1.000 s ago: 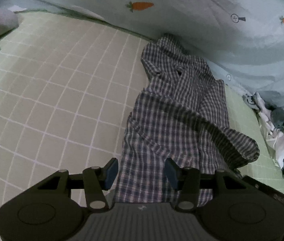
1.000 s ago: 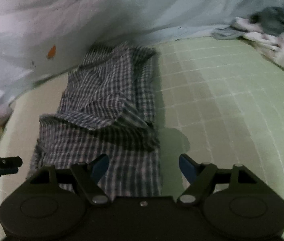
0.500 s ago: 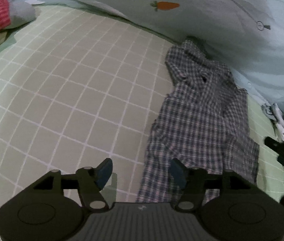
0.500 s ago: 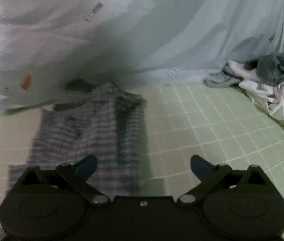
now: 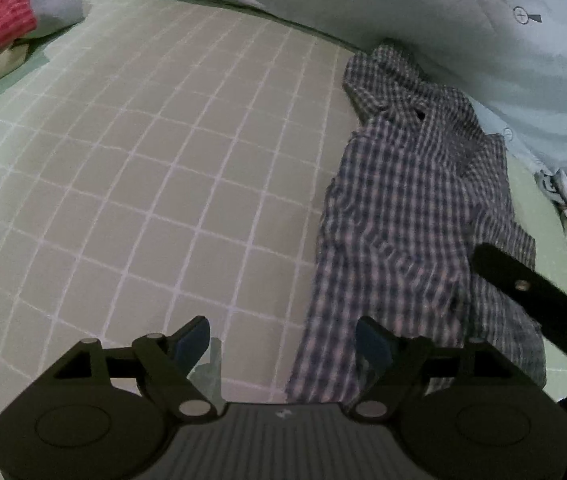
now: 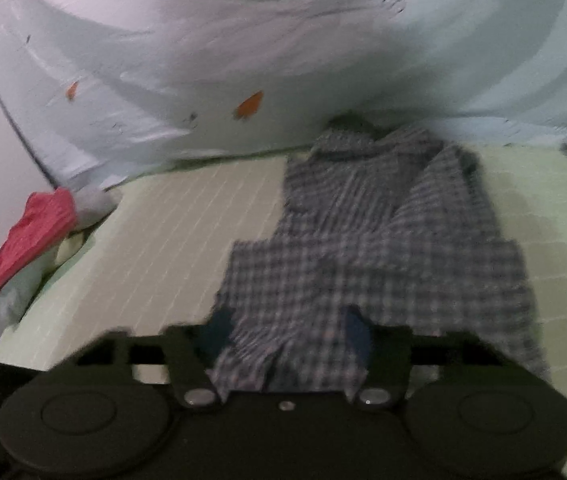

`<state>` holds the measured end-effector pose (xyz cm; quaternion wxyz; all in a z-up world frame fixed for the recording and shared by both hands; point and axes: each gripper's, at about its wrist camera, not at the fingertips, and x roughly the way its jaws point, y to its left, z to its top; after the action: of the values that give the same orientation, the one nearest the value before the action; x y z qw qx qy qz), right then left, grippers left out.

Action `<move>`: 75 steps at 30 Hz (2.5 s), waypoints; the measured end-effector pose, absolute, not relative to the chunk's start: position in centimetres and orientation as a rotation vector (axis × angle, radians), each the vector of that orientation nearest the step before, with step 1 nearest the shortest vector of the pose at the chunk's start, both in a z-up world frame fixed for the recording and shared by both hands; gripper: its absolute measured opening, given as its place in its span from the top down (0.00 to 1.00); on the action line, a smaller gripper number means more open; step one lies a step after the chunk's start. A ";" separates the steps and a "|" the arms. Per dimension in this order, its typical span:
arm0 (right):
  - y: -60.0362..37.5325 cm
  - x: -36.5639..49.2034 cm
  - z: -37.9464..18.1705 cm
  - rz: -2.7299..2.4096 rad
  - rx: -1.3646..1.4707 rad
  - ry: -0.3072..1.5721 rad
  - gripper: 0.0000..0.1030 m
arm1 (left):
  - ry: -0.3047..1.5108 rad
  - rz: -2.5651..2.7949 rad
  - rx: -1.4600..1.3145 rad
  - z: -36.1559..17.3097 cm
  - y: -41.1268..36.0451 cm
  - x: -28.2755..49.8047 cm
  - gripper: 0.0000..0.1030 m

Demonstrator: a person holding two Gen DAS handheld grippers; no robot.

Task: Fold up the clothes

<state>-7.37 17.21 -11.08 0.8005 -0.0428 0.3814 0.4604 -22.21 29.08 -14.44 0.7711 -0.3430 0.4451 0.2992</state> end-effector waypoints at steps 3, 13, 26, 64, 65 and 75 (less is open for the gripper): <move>17.9 -7.9 -12.2 0.987 -0.110 0.853 0.63 | 0.975 0.641 -0.733 -14.5 28.8 -22.9 0.21; 18.9 -8.9 -13.0 0.971 -0.220 0.841 0.65 | 1.000 0.591 -0.713 -15.0 28.5 -22.6 0.21; 18.2 -4.9 -8.5 1.082 -0.244 0.687 1.00 | 1.027 0.621 -0.681 -16.6 27.9 -21.5 0.21; 27.5 -2.2 -12.9 1.421 -0.399 0.821 0.98 | 1.013 0.716 -0.767 -17.0 30.6 -19.9 0.21; 27.5 -2.2 -12.9 1.421 -0.407 0.815 0.98 | 1.014 0.715 -0.769 -17.0 30.6 -19.9 0.21; 26.2 1.3 -12.3 1.240 -0.257 0.812 0.97 | 1.019 0.716 -0.771 -17.0 30.3 -20.8 0.21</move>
<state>1.30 26.18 -12.30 0.7301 -0.1167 0.3687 0.5633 -20.83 30.30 -16.98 0.7436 -0.3518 0.4653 0.3269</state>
